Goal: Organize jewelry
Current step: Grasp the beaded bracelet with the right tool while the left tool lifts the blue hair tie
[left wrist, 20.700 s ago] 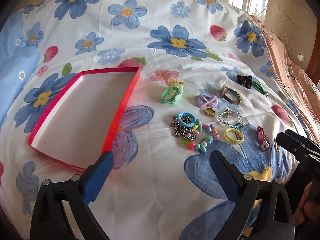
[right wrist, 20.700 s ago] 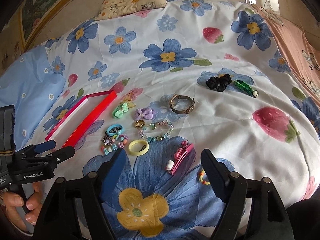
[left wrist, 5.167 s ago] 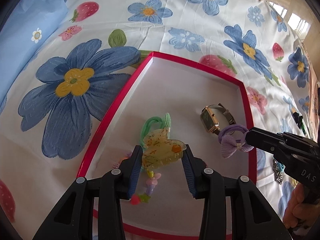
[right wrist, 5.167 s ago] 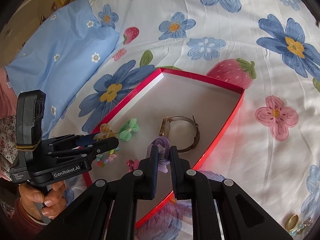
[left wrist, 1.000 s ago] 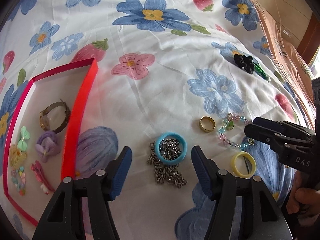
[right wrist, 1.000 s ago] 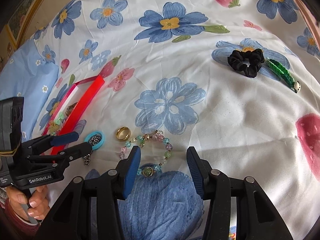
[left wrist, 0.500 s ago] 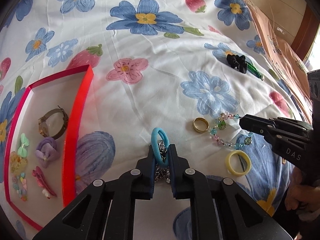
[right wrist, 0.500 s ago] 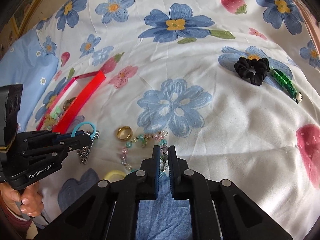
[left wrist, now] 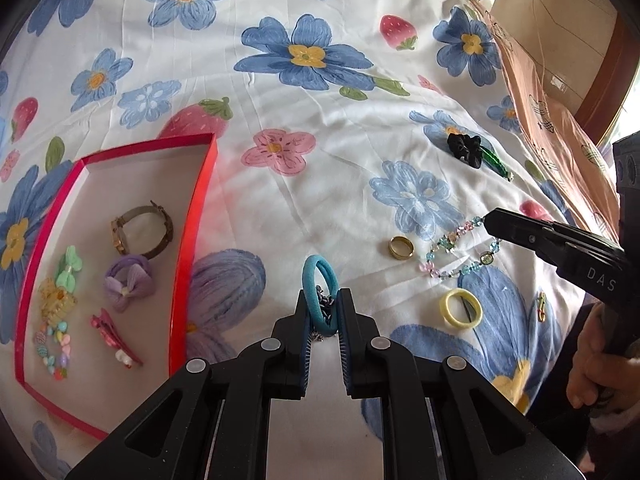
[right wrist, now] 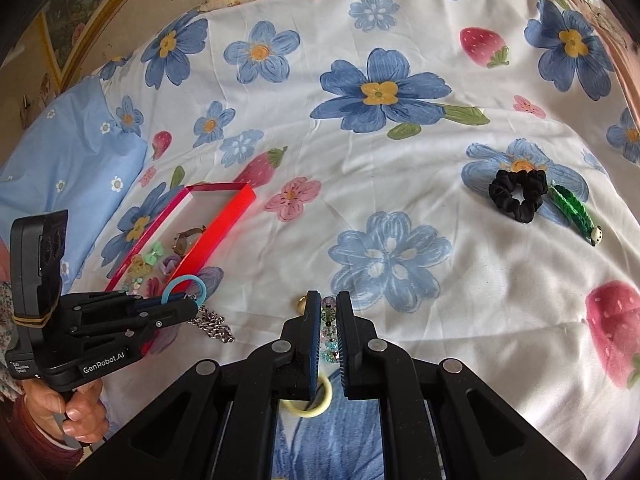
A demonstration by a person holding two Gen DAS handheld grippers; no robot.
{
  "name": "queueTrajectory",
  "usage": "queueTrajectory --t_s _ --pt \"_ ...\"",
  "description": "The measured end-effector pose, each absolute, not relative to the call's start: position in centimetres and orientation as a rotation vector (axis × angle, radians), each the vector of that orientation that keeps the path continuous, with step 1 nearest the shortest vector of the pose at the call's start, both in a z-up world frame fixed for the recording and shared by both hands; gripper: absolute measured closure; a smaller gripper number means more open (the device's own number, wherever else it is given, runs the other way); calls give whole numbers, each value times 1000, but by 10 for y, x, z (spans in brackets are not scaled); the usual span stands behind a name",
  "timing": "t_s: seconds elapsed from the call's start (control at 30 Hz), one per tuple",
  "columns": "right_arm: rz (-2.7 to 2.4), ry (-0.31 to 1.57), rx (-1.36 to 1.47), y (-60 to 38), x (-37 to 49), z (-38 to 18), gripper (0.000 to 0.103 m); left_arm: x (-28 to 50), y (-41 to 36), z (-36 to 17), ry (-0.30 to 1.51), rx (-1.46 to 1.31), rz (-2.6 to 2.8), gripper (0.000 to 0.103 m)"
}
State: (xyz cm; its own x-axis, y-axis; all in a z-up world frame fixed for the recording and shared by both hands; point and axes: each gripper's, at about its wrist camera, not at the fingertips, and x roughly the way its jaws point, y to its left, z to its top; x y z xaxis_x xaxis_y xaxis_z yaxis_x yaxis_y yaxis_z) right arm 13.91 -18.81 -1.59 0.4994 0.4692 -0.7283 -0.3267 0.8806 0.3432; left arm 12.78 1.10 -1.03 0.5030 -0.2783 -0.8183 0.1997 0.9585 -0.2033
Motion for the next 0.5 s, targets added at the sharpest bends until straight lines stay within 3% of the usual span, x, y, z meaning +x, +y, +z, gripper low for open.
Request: queueTrajectory --t_s 0.33,0.5 --pt "495 936 175 -186 133 -16 96 116 19 -25 1045 -84 -270 91" --pt "499 934 173 -185 131 -15 96 108 22 -23 1027 -79 -257 98"
